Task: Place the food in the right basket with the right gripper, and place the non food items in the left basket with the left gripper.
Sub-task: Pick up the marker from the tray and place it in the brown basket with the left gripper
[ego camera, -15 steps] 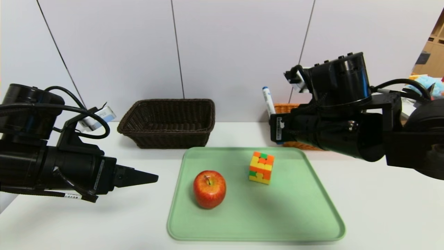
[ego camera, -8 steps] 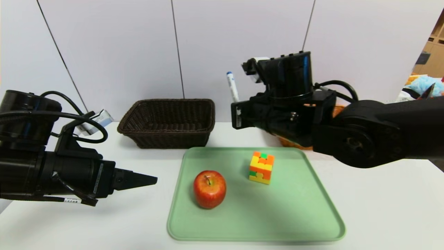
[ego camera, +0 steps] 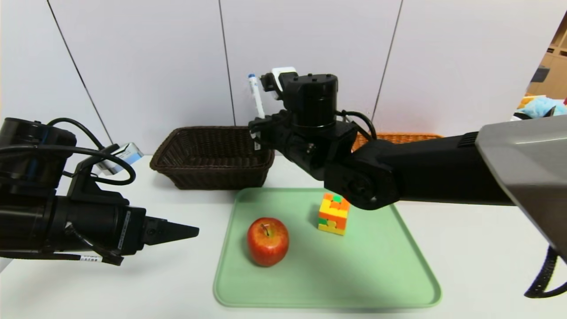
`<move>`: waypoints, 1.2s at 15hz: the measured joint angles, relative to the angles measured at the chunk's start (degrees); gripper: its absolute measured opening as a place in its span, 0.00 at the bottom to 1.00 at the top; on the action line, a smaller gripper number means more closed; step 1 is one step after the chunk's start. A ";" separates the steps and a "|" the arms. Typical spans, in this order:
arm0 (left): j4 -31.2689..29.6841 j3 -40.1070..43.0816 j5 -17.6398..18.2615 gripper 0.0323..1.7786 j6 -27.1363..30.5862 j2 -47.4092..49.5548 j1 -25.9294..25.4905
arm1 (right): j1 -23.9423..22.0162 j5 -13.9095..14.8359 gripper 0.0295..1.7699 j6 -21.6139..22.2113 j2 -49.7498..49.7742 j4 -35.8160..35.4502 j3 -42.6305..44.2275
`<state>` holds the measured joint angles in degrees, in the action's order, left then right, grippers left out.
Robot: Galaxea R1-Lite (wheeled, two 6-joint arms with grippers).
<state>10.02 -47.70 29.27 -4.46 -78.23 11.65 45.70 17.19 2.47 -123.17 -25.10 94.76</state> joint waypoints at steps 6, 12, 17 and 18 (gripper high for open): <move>-0.07 0.73 -0.09 0.95 -0.02 0.39 -0.09 | 1.16 -0.18 0.09 -1.68 -10.59 -0.04 14.14; -1.21 1.56 -0.06 0.95 -0.02 0.89 -0.39 | 1.27 -4.11 0.09 -2.47 -15.86 -0.28 16.98; -2.06 2.58 -0.02 0.95 -0.02 1.22 -0.41 | 0.93 -4.52 0.09 -2.58 -17.10 -0.33 17.04; -2.06 2.61 0.00 0.95 -0.05 1.22 -0.41 | 0.84 -4.77 0.10 -2.63 -17.20 -0.34 17.04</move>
<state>7.96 -45.09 29.27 -4.51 -77.01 11.24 46.54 12.42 -0.16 -140.37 -25.44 111.80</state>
